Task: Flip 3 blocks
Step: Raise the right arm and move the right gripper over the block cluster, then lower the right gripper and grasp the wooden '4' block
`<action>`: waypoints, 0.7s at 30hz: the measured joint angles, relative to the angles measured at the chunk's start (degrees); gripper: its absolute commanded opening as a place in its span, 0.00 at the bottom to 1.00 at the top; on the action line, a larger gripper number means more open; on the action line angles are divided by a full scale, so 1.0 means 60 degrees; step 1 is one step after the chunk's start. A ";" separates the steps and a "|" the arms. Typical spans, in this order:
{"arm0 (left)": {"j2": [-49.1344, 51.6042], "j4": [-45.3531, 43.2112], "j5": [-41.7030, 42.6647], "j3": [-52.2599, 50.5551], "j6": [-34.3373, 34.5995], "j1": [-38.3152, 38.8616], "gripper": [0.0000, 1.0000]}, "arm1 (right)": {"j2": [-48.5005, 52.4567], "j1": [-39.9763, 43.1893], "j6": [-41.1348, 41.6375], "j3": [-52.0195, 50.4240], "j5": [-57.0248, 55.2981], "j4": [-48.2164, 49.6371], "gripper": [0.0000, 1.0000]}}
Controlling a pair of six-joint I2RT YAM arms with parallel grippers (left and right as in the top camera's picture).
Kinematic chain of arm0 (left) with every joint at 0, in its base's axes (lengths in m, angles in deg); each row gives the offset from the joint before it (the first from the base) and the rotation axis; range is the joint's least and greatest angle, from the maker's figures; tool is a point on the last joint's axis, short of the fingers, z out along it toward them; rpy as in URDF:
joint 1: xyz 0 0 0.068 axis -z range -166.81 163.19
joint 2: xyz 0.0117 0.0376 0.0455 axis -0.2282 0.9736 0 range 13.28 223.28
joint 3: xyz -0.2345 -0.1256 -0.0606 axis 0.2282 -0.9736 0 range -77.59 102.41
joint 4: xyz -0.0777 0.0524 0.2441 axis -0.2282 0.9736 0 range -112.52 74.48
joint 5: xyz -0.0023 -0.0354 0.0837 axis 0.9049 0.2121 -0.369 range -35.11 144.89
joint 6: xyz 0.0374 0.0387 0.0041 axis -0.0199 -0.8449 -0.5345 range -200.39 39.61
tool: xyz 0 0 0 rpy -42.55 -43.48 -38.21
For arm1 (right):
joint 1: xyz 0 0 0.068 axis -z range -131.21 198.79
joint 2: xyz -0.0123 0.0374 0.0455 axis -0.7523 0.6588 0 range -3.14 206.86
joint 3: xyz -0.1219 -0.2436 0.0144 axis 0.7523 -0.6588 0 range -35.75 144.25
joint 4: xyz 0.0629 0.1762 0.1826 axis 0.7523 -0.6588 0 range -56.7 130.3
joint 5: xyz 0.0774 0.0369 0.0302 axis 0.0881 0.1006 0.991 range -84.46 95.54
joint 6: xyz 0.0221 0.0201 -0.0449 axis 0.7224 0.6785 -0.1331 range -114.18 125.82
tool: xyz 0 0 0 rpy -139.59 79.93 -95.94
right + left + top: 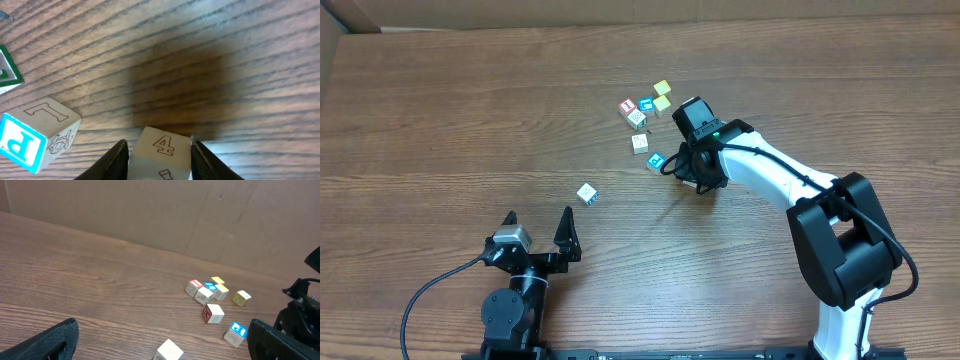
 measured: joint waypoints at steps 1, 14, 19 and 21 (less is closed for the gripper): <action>0.0000 0.0000 0.0000 0.0000 0.0000 0.0000 1.00 | 0.0000 0.0000 -0.0098 0.0000 -0.0047 0.0018 0.39; 0.0000 0.0000 0.0000 0.0000 0.0000 0.0000 1.00 | 0.0000 0.0000 -0.1585 0.0226 -0.0171 -0.0357 0.51; 0.0000 0.0000 0.0000 0.0000 0.0000 0.0000 1.00 | 0.0000 0.0007 -0.1843 0.0415 -0.0018 -0.0681 0.57; 0.0000 0.0004 0.0000 0.0000 0.0000 0.0000 1.00 | 0.0007 0.0007 -0.1953 0.0696 0.0011 -0.1180 0.59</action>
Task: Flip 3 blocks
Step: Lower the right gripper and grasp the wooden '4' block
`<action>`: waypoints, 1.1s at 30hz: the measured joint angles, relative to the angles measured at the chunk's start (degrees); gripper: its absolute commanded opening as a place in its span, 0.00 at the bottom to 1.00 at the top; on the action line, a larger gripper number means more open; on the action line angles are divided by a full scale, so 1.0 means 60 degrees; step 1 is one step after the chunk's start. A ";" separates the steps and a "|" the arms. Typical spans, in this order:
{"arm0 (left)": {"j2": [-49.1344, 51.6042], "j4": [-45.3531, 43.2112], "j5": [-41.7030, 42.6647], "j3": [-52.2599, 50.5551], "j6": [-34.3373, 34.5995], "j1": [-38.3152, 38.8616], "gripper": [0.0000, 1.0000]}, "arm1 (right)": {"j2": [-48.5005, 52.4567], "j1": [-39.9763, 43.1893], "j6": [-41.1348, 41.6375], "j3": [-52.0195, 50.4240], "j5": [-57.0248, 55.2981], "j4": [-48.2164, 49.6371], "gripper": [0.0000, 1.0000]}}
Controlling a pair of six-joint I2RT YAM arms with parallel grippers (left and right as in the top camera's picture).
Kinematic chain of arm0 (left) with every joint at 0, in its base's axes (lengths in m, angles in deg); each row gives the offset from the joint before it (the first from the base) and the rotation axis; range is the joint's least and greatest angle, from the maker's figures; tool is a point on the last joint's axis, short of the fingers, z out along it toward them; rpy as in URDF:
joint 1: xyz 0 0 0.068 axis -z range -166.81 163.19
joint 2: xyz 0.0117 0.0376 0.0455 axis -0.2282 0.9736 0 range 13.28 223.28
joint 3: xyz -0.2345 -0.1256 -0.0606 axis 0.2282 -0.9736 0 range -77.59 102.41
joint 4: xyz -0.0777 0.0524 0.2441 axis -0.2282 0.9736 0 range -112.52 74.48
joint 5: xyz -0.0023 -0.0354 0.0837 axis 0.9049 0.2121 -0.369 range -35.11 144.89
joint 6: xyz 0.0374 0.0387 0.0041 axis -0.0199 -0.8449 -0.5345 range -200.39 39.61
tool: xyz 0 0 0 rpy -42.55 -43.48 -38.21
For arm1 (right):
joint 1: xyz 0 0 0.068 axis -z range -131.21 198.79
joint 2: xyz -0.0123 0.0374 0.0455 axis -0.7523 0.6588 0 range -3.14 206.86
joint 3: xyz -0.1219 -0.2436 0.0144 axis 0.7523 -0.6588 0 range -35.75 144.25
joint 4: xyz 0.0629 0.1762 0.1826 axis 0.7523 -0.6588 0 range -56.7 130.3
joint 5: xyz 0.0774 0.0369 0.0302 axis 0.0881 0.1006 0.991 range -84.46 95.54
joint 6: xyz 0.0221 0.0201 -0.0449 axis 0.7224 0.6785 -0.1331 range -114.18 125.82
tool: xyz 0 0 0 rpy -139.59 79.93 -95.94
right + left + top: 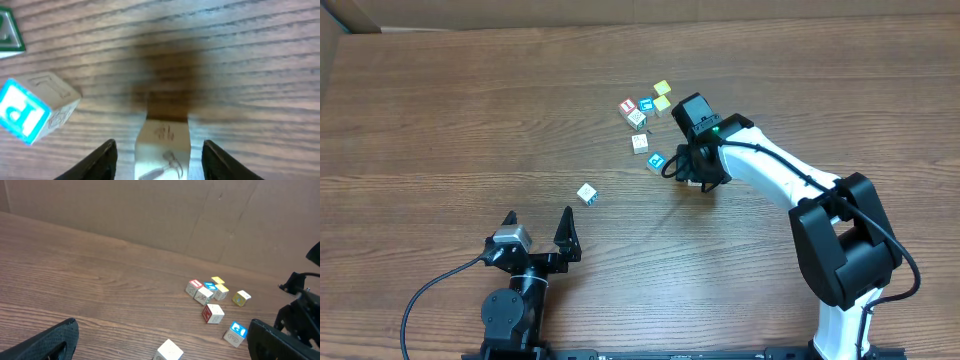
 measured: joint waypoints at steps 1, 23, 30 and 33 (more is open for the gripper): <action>0.0000 -0.0004 0.0000 0.0000 0.0000 0.0000 1.00 | 0.0004 0.0000 -0.0098 0.0251 0.0007 -0.0342 0.60; 0.0000 -0.0004 0.0000 0.0000 0.0000 0.0000 0.99 | 0.0018 0.0004 -0.1253 0.1719 0.0215 -0.1749 0.75; 0.0000 -0.0004 0.0000 0.0000 0.0000 0.0000 1.00 | 0.0018 0.0000 -0.1348 0.0466 0.0222 -0.0069 0.68; 0.0000 -0.0004 -0.0004 0.0000 0.0000 0.0000 1.00 | 0.0018 0.0000 -0.1355 0.0007 0.0215 0.0430 0.61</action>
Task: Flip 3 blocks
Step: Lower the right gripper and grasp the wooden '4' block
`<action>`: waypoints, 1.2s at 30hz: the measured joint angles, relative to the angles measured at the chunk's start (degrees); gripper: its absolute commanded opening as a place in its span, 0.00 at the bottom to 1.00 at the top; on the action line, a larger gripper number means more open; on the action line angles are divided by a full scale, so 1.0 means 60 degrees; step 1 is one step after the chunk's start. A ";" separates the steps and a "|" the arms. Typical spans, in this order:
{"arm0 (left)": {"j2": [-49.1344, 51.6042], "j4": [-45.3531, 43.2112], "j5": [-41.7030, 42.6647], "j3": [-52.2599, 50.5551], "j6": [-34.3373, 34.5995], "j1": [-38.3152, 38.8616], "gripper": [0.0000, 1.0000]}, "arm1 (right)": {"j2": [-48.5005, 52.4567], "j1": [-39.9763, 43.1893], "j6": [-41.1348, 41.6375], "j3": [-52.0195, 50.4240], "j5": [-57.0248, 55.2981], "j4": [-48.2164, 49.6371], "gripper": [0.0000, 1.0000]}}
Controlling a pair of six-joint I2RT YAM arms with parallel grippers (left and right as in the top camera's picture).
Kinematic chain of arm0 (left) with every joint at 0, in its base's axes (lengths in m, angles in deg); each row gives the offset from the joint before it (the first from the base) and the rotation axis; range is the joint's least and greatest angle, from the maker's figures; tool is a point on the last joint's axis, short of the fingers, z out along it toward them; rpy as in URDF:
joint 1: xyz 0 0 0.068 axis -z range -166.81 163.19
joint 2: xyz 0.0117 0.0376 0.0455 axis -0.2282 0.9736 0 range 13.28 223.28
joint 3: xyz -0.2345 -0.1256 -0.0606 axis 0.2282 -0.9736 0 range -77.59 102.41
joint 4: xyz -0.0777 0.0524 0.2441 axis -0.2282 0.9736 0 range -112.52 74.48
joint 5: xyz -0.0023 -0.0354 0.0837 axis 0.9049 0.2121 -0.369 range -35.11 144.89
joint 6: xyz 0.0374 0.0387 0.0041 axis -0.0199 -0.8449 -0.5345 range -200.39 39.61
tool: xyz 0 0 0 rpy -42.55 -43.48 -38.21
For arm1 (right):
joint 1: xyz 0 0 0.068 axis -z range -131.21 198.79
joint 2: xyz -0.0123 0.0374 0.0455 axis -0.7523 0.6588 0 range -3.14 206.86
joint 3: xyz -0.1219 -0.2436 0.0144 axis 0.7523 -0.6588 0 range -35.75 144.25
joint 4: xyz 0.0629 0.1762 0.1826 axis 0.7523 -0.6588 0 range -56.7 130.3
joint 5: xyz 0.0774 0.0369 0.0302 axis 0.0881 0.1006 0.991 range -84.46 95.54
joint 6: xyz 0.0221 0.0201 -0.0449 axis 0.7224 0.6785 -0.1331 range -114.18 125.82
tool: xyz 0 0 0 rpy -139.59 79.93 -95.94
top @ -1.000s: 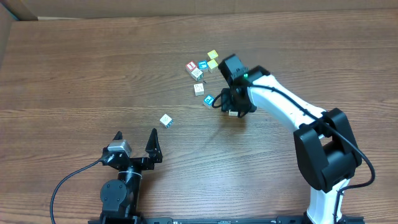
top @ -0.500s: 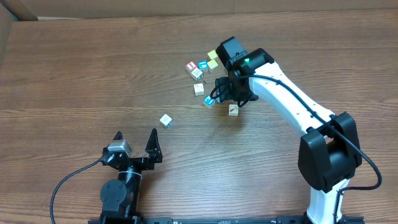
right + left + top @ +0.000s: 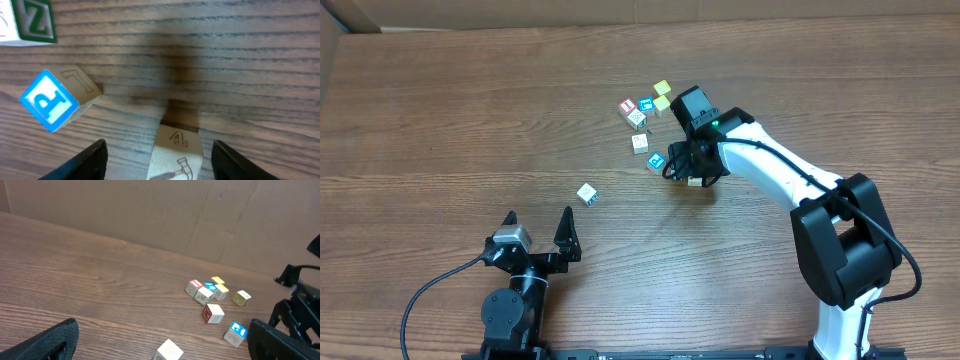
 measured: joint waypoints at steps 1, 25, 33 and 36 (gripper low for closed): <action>0.0000 -0.0004 0.0004 0.0000 0.0000 0.0000 1.00 | 0.0000 0.0000 0.0000 -0.0087 0.0007 0.0117 0.56; 0.0000 0.0000 0.0004 0.0000 0.0000 0.0000 0.99 | 0.0000 0.0000 -0.0036 -0.0678 0.0029 0.0514 0.35; 0.0000 0.0000 0.0004 0.0000 0.0000 0.0000 1.00 | 0.0000 0.0000 -0.0036 -0.0678 0.0029 0.0474 0.28; 0.0000 0.0000 0.0004 0.0000 0.0000 0.0000 1.00 | -0.0007 0.0004 -0.0033 -0.0674 0.0029 0.0463 0.27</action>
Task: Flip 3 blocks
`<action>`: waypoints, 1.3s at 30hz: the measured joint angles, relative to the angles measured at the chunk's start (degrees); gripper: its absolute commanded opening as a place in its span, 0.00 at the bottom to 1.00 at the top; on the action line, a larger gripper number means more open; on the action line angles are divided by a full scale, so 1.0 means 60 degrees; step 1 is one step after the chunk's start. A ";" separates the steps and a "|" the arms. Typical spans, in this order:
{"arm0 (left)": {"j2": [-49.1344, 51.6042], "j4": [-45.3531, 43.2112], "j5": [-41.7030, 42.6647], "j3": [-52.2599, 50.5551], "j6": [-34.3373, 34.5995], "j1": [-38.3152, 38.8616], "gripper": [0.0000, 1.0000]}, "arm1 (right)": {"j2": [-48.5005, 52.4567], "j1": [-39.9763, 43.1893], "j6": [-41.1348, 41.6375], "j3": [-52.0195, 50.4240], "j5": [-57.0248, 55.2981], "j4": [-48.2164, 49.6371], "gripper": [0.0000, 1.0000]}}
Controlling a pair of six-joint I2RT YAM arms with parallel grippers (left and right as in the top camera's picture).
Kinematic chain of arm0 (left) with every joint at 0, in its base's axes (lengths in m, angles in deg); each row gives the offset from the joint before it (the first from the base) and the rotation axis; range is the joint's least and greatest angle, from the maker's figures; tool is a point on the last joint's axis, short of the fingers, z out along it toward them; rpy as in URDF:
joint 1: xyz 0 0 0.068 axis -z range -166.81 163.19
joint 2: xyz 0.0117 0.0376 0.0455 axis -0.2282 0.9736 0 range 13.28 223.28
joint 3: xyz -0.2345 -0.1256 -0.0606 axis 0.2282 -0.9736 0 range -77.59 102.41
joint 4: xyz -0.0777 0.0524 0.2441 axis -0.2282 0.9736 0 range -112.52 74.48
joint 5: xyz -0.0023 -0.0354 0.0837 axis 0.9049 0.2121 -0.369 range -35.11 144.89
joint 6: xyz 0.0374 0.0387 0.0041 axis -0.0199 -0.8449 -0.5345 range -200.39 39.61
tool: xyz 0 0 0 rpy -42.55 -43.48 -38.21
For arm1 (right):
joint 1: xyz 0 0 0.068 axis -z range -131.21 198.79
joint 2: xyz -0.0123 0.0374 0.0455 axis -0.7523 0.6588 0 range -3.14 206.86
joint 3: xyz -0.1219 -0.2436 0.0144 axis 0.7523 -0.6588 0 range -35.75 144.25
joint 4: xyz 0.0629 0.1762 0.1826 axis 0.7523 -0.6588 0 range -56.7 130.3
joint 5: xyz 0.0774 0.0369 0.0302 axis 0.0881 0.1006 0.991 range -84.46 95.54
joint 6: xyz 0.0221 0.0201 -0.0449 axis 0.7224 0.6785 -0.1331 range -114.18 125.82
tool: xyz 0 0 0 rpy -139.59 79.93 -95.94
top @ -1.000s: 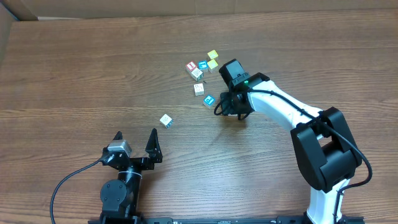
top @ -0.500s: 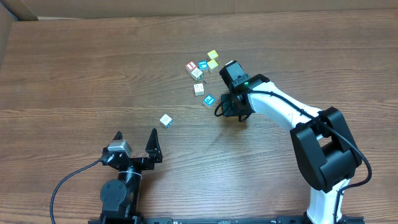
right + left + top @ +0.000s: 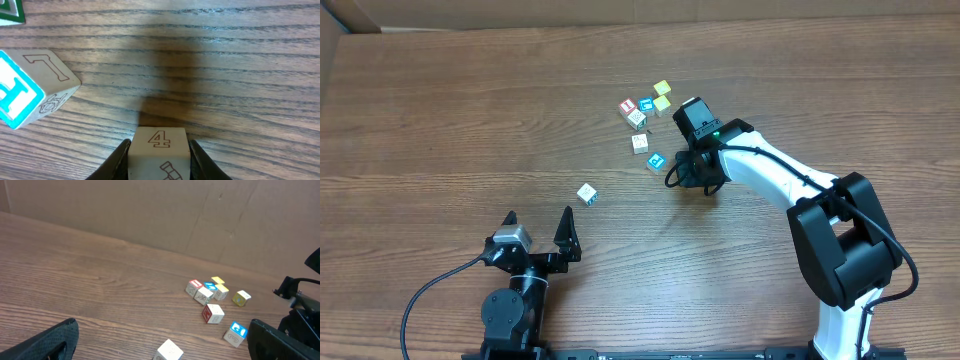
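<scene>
A pale wooden block with an outlined 4 (image 3: 159, 152) sits between the fingers of my right gripper (image 3: 159, 162), which press on both of its sides, low over the table. In the overhead view my right gripper (image 3: 694, 172) hides that block. A blue-faced letter block (image 3: 27, 95) lies just left of it, also seen from overhead as the blue block (image 3: 656, 160). My left gripper (image 3: 538, 228) rests open near the front edge with nothing in it. A lone white block (image 3: 586, 193) lies ahead of it, and shows as the white block (image 3: 169, 351) in the left wrist view.
A cluster of several blocks (image 3: 642, 112) lies behind the blue one, with a single block (image 3: 639, 142) between them. A green-edged block corner (image 3: 10, 12) shows at the top left of the right wrist view. A cardboard wall (image 3: 150, 215) backs the table.
My right gripper was open and wide around the 4 block, a little higher. Now it is lower and shut on the block's sides. The left arm has not moved.
First my right gripper was shut on the 4 block beside the blue block. Then its fingers stood apart with the block on the table between them, and later wider and higher. Now they grip the block again, the 4 face upward toward the camera.
</scene>
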 measured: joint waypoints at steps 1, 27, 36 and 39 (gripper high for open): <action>0.0000 0.0000 0.0000 0.0000 0.0000 0.0000 1.00 | 0.0000 -0.0004 0.0004 0.0000 0.0000 0.0004 0.27; 0.0000 0.0000 0.0000 0.0000 0.0000 0.0000 1.00 | -0.3231 -0.0073 0.0692 0.0841 0.1443 -0.2823 0.23; 0.0000 0.0000 0.0000 0.0000 0.0000 0.0000 1.00 | -0.3632 -0.1053 0.1927 0.0692 0.1300 -0.3373 0.22; 0.0000 0.0000 0.0000 0.0000 0.0000 0.0000 1.00 | -0.3632 -0.1657 0.2565 0.0255 0.0739 -0.3115 0.20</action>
